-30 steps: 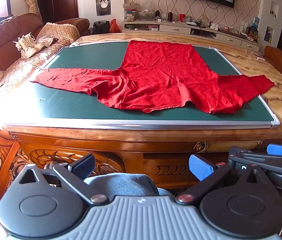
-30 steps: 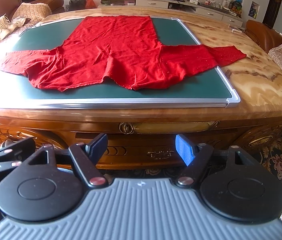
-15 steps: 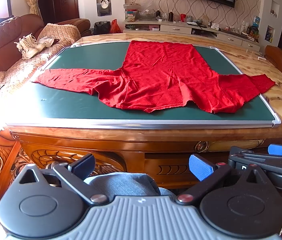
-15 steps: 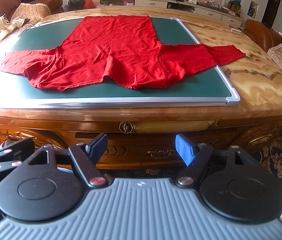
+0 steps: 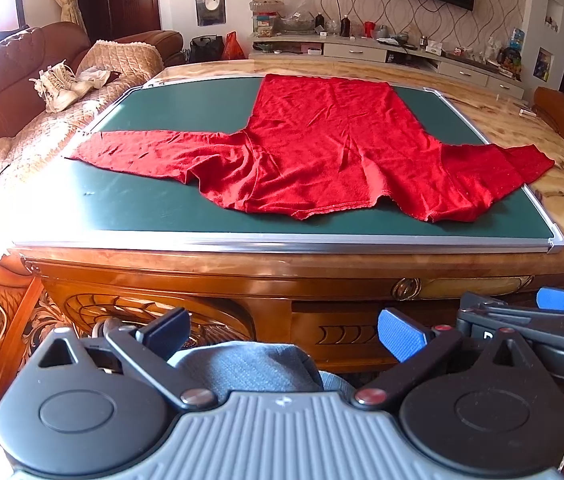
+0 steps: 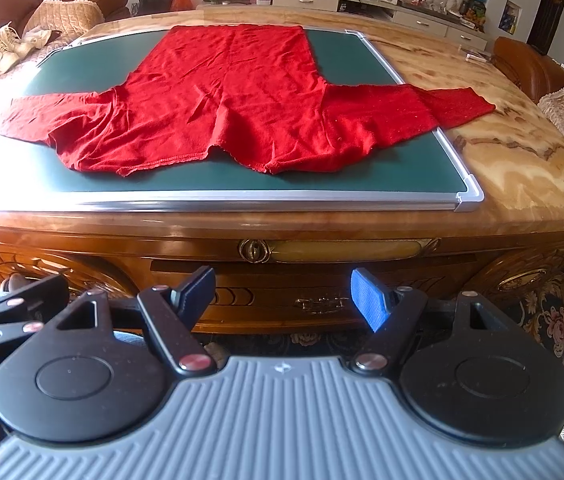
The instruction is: Fold clothes
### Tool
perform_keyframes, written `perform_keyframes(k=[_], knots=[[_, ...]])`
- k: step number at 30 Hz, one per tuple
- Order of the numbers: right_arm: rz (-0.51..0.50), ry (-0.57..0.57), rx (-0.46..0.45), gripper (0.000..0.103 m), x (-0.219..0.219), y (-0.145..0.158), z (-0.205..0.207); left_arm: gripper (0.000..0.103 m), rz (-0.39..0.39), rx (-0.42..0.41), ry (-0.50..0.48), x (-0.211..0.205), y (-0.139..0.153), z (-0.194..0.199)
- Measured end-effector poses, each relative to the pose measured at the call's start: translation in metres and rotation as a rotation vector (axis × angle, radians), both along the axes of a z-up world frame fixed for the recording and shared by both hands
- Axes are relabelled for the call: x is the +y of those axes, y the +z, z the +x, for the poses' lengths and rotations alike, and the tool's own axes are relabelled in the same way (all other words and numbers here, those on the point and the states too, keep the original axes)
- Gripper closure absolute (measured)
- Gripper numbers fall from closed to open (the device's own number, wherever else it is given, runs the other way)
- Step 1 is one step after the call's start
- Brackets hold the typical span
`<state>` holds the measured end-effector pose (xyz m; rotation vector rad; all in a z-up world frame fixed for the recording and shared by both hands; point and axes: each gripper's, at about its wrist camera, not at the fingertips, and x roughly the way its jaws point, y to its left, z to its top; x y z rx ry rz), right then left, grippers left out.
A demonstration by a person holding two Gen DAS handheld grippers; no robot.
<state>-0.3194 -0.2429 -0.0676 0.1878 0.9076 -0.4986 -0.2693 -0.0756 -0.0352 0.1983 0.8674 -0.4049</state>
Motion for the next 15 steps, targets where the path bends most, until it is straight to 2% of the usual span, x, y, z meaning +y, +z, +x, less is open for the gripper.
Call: perform_keyframes(k=[15], knots=[[0.009, 0.008, 0.005, 0.02, -0.0026, -0.0029, 0.0033, 0.0, 0.015, 0.009, 0.001, -0.0019, -0.0008, 0.0011]])
